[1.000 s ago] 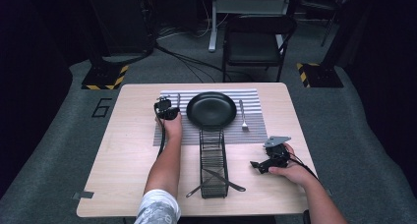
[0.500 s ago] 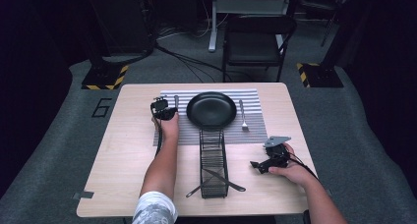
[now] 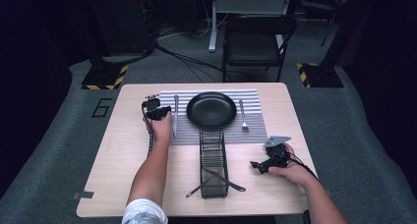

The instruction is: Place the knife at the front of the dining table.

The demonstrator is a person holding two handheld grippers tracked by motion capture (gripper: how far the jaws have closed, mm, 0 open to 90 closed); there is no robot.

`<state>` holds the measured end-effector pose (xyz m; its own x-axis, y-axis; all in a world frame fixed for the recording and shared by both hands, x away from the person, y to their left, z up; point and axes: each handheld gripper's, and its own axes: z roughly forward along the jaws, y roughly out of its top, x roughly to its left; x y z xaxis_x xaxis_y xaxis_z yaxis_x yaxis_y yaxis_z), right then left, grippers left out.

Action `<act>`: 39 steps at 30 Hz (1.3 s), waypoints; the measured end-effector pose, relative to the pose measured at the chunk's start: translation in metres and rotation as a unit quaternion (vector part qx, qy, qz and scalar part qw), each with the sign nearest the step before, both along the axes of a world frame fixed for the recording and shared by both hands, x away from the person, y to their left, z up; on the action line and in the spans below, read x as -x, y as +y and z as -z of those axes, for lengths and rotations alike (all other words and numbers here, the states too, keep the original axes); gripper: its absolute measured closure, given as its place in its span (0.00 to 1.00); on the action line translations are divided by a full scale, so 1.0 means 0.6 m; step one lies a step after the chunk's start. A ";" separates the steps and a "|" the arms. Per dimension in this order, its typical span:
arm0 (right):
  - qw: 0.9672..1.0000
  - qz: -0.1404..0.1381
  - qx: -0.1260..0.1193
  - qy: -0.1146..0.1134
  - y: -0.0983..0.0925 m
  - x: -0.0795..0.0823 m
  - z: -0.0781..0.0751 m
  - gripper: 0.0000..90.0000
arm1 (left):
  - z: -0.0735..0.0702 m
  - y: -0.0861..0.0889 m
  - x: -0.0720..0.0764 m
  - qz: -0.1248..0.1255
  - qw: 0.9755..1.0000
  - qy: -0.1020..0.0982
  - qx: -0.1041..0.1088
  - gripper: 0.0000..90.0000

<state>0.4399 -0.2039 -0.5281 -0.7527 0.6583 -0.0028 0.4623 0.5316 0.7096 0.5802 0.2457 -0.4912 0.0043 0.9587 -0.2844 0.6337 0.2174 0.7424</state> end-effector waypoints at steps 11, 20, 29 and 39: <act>1.000 0.000 0.000 0.000 0.000 0.000 0.000 0.00 | -0.028 0.016 0.025 0.035 0.999 -0.009 0.011 0.76; 1.000 0.000 0.000 0.000 0.000 0.000 0.000 0.00 | -0.060 0.018 0.055 0.092 0.995 -0.024 0.021 0.66; 1.000 0.000 0.000 0.000 0.000 0.000 0.000 0.00 | -0.072 0.019 0.104 0.136 0.990 -0.033 0.014 0.56; 1.000 0.000 0.000 0.001 0.000 0.000 0.000 0.00 | -0.085 0.034 0.159 0.168 0.985 -0.044 -0.008 0.53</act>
<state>0.4398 -0.2039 -0.5280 -0.7529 0.6582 -0.0024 0.4630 0.5322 0.7088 0.4848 0.2659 -0.4404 0.3459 0.9034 -0.2535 0.6003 -0.0055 0.7997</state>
